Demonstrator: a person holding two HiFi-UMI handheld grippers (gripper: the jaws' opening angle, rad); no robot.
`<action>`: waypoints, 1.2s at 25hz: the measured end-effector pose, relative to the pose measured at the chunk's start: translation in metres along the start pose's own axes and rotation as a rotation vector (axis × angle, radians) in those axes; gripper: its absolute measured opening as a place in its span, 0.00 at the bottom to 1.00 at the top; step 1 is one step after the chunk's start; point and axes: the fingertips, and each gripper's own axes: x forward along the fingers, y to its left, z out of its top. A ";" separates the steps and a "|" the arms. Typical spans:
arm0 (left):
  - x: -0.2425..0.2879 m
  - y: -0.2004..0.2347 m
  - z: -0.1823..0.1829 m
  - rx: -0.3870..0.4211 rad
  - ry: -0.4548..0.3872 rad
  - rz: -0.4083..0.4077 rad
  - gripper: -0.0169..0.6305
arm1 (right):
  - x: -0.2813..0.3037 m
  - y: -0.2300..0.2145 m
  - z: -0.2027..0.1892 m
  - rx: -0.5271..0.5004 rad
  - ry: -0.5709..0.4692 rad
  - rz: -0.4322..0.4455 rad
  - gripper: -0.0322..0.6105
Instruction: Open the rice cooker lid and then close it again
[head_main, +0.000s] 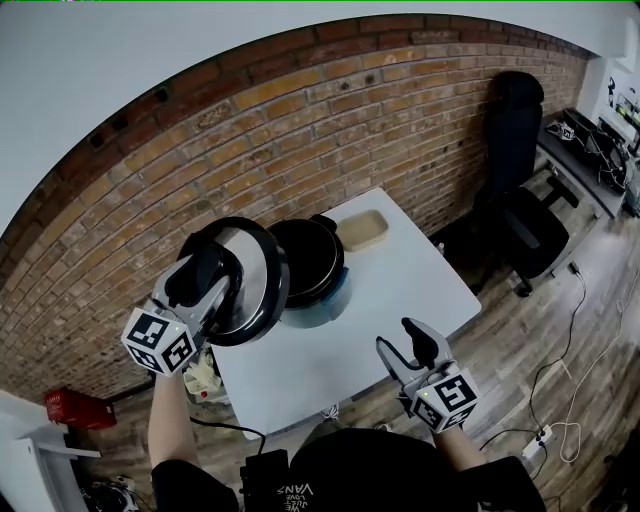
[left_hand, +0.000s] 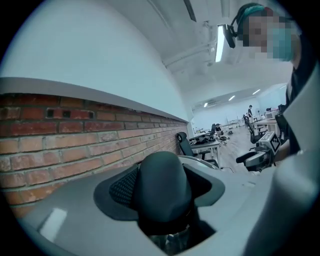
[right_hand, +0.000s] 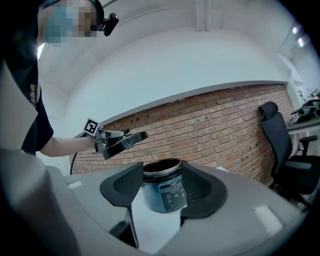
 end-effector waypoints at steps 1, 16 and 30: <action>0.010 0.000 -0.002 0.003 0.006 -0.016 0.45 | 0.001 -0.002 0.000 0.002 -0.002 -0.013 0.42; 0.123 -0.008 -0.042 0.028 0.119 -0.183 0.45 | 0.000 -0.024 -0.008 0.040 -0.015 -0.178 0.42; 0.174 -0.031 -0.089 0.030 0.218 -0.295 0.45 | -0.007 -0.033 -0.019 0.065 0.003 -0.268 0.42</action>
